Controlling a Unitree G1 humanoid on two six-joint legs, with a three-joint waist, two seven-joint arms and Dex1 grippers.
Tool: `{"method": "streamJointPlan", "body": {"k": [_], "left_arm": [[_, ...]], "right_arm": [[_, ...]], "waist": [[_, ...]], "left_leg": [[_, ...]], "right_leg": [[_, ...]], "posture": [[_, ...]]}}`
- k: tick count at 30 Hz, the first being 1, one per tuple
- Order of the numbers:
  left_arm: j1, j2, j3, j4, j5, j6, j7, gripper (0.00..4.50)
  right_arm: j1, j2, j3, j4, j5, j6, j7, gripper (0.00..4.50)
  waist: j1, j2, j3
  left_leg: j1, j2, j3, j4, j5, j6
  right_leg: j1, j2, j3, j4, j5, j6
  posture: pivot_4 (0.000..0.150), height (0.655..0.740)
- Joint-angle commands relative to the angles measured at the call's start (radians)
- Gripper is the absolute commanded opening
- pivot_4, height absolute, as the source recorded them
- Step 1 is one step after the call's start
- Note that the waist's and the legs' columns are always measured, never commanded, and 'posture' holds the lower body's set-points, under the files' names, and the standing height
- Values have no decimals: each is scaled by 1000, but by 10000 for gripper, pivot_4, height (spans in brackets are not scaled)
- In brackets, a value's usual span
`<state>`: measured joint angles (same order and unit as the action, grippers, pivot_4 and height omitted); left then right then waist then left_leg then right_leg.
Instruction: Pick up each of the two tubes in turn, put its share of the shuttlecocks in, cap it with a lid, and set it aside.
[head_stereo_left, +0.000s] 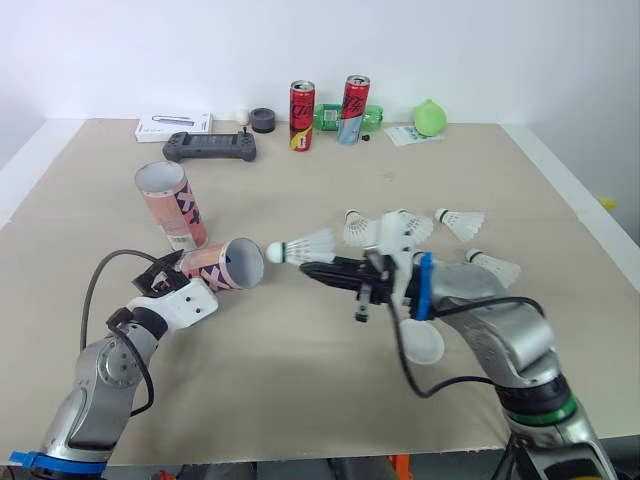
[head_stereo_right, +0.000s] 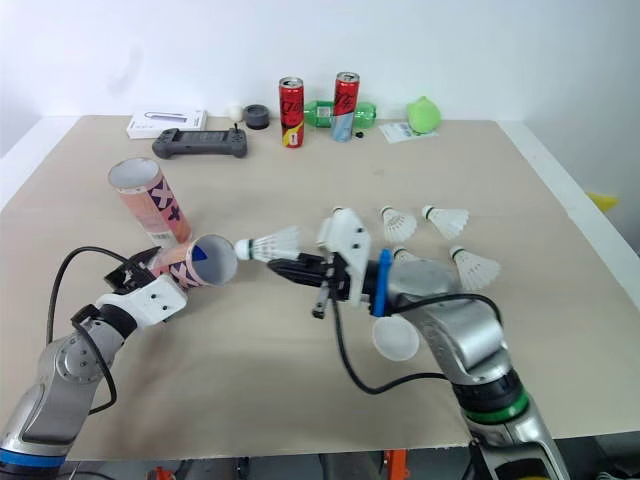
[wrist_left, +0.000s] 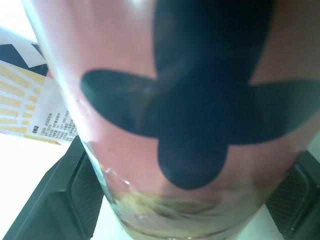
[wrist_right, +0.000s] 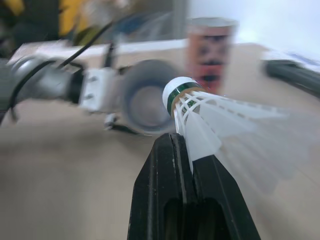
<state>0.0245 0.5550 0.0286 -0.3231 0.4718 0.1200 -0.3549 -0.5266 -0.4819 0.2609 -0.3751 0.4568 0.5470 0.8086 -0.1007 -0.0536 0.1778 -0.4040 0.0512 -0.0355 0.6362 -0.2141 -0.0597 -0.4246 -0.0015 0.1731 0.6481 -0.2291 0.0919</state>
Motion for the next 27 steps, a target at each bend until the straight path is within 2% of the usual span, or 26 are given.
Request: {"method": "streamJointPlan", "body": {"k": [1,6,7,9,13,16,21,27], "left_arm": [[2,-11,-11,-29,6,11,9,39830],[13,-16,-13,-34,8,15,13,39830],[16,-18,-14,-29,7,12,16,39830],[20,-20,-18,-26,5,10,21,39830],[9,-25,-27,-10,-2,6,27,39830],[4,-26,-27,0,-6,3,31,39830],[-3,-28,-27,16,-13,-5,39,39830],[-21,-33,-39,36,-17,-14,45,39830]], "right_arm": [[-55,47,59,73,-83,-78,11,720],[-88,125,95,119,-128,-120,6,720],[-82,147,82,96,-91,-99,11,3503],[-70,165,64,59,-51,-73,22,10034],[-34,165,-2,8,10,-29,-3,29318],[18,165,-69,-17,11,-6,-84,43189],[81,149,-107,60,-196,7,-331,44256],[58,265,-150,193,-262,72,-531,44256]], "waist": [[0,0,0],[0,0,0],[0,0,0],[0,0,0],[1,0,0],[1,1,0],[1,3,-1],[0,7,-1]], "left_leg": [[0,0,0,0,0,0],[-1,0,-1,0,0,0],[-1,0,-1,0,0,0],[-1,0,-2,0,0,0],[-1,0,-5,0,0,0],[-2,0,-9,0,0,0],[-1,0,-10,0,1,0],[-1,0,-10,0,3,3]], "right_leg": [[0,0,0,0,0,0],[0,-1,-1,0,0,-2],[0,-1,-1,0,2,-4],[0,-1,-3,0,2,-5],[1,-1,-5,0,2,-5],[2,-1,-8,0,1,-6],[2,-1,-10,1,0,-5],[2,-1,-10,1,2,-5]], "posture": [[1500,7400],[1500,7400],[1500,7400],[1500,7400],[1500,7400],[1500,7400],[1500,7400],[1500,7400]]}}
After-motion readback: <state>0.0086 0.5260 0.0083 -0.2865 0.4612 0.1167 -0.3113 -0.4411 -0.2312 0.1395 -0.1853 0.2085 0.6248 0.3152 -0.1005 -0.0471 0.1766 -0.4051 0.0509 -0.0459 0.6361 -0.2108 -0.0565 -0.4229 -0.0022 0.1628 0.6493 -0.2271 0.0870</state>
